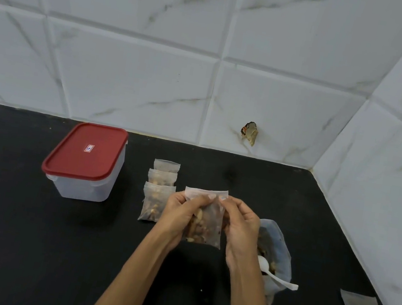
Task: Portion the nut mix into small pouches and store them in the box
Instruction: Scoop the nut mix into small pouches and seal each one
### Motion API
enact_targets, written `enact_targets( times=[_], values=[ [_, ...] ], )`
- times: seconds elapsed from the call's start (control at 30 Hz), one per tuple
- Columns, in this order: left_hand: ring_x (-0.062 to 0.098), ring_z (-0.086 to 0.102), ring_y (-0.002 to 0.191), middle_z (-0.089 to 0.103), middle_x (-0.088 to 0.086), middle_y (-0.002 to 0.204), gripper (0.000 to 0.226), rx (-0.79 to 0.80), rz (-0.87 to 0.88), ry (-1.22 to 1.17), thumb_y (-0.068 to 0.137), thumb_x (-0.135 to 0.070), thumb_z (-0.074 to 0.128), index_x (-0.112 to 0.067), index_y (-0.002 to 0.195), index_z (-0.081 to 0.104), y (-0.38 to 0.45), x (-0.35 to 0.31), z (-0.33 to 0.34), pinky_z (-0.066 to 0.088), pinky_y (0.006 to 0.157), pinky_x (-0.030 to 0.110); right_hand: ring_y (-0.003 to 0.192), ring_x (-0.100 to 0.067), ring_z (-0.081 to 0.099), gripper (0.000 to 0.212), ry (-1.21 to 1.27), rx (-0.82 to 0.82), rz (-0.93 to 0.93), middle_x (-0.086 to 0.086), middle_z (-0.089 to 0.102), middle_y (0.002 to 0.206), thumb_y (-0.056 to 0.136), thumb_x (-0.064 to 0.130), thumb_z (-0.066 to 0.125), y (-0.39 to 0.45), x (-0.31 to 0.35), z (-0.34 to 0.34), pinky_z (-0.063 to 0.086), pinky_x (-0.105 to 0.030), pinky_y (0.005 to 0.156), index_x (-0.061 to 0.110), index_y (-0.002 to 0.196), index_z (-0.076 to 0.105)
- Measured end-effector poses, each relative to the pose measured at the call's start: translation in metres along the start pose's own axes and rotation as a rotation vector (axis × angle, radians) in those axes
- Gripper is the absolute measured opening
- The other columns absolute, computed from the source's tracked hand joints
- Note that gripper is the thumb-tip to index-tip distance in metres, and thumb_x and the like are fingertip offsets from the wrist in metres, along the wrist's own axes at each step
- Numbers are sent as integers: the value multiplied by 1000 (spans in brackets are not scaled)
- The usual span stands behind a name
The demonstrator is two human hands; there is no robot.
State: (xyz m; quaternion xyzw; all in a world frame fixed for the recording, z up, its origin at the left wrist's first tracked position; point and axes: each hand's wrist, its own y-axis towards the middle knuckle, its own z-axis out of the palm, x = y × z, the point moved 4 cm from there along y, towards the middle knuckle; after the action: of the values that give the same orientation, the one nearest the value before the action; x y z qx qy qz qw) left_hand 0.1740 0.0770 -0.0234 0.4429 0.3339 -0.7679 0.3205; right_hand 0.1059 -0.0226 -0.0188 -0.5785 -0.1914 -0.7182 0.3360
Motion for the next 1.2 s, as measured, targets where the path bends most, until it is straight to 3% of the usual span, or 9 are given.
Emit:
enact_targets(
  times=[0.1, 0.23, 0.5, 0.77, 0.97, 1.1, 1.2],
  values=[
    [18, 67, 70, 71, 11, 77, 9, -24, 10, 6, 86, -9, 65, -6, 79, 70, 3, 0, 1, 58, 61, 28, 71, -18, 64, 18, -1, -12, -22, -6, 68, 68, 83, 4, 66, 1, 0, -2, 53, -28, 64, 11, 67, 69],
    [20, 68, 76, 72, 13, 82, 7, -81, 0, 46, 85, -11, 67, -7, 81, 70, 5, 4, 0, 55, 61, 30, 64, -13, 64, 14, 12, -28, -32, -4, 67, 65, 82, 2, 66, 3, -1, -4, 53, -22, 56, 7, 69, 69],
    [12, 66, 60, 69, 6, 66, 12, -134, 55, 31, 84, -9, 68, -6, 73, 68, 2, 1, -2, 54, 54, 25, 70, -18, 66, 7, 163, 88, 116, -12, 71, 78, 86, 4, 63, 3, -11, 4, 56, -27, 63, 5, 84, 69],
    [8, 66, 58, 70, 2, 64, 10, -141, 50, 80, 84, -8, 67, -5, 74, 68, -4, 1, -8, 55, 52, 22, 67, -16, 65, 20, 37, 20, 25, -8, 68, 67, 81, 2, 66, -4, -7, 4, 54, -29, 67, 10, 63, 71],
    [15, 69, 69, 72, 5, 72, 6, -150, 7, 42, 83, -10, 69, -5, 79, 71, -8, 6, -21, 57, 66, 34, 69, -22, 61, 15, 47, -105, 24, -10, 63, 65, 80, 1, 65, -7, -21, 9, 52, -30, 64, 5, 66, 68],
    [18, 69, 79, 73, 3, 78, 3, -178, -41, 15, 81, -14, 71, -11, 80, 71, -10, 10, -34, 57, 68, 37, 73, -26, 56, 24, 52, -133, 51, -14, 58, 67, 78, 5, 66, -11, -33, 16, 50, -41, 74, 12, 56, 66],
    [20, 69, 82, 73, 4, 80, 4, -210, -67, 4, 80, -15, 72, -11, 79, 73, -12, 14, -47, 57, 66, 36, 72, -27, 57, 24, 49, -158, 97, -13, 57, 66, 77, 6, 67, -13, -42, 23, 50, -43, 74, 12, 54, 65]
  ],
)
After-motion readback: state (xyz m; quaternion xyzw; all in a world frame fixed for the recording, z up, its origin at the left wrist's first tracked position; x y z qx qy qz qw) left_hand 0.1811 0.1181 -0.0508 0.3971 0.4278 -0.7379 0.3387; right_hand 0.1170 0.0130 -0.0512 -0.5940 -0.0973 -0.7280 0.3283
